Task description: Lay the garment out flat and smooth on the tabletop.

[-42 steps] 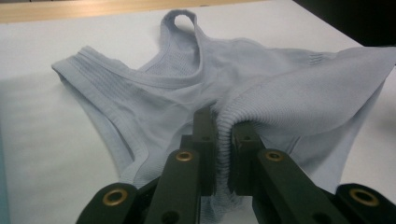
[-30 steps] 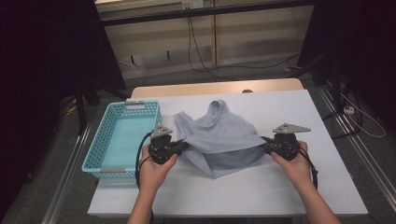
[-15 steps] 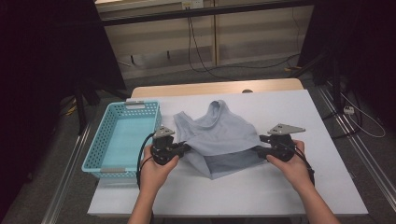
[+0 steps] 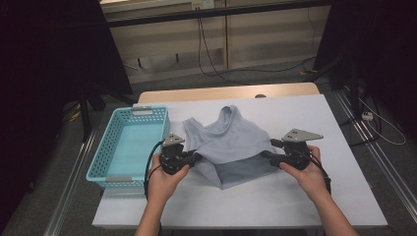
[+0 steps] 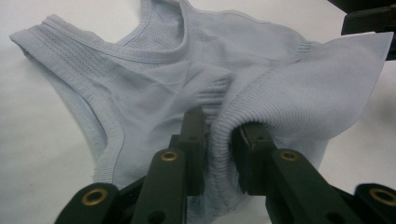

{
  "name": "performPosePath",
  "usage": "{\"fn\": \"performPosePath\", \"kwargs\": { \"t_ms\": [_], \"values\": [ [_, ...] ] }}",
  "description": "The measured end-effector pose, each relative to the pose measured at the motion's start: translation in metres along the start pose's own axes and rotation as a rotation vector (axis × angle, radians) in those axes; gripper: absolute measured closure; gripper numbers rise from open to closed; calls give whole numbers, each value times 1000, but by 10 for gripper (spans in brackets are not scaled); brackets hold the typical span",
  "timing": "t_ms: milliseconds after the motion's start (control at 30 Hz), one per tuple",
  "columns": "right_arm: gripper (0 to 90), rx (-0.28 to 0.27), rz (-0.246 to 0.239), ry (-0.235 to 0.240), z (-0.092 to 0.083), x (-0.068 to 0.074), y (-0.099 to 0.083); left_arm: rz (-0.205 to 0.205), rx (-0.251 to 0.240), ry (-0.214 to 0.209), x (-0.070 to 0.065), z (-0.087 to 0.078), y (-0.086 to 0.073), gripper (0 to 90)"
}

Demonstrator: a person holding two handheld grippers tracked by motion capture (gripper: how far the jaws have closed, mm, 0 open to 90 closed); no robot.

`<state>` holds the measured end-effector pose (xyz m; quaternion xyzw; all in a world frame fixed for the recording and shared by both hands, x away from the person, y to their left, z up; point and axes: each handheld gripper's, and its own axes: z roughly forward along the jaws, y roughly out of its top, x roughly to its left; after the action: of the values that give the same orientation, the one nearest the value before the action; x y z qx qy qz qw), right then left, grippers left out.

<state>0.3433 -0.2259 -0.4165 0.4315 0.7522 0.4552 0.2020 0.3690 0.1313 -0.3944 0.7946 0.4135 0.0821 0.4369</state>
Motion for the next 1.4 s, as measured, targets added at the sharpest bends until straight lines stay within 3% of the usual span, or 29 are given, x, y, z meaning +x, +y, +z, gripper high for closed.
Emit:
{"fn": "performPosePath", "kwargs": {
  "t_ms": [133, 300, 500, 733, 933, 1033, 1133, 1400],
  "values": [
    [370, -3, 1, 5, 1, 0, 1, 0, 3, -3, 0, 0, 0, 716],
    [311, -24, 10, 43, 0, 1, 2, 2, 2, -10, -3, 1, 1, 608],
    [295, -23, 3, 75, 0, 4, 4, -15, -3, -24, -5, 1, 1, 485],
    [305, -34, 5, 76, 0, 6, 5, -7, 10, -12, -5, 0, 3, 394],
    [480, -45, -10, 97, -2, 9, 7, -2, 14, -10, -7, -2, 5, 342],
    [671, -20, -20, 149, -1, 10, 7, 5, 17, -14, -9, -2, 5, 324],
    [744, 23, -42, 166, 4, 13, 5, 0, 10, -19, -10, -3, 5, 298],
    [812, 120, -43, 174, 19, 13, -6, -1, 2, -39, -12, -6, 7, 226]
  ]
}}
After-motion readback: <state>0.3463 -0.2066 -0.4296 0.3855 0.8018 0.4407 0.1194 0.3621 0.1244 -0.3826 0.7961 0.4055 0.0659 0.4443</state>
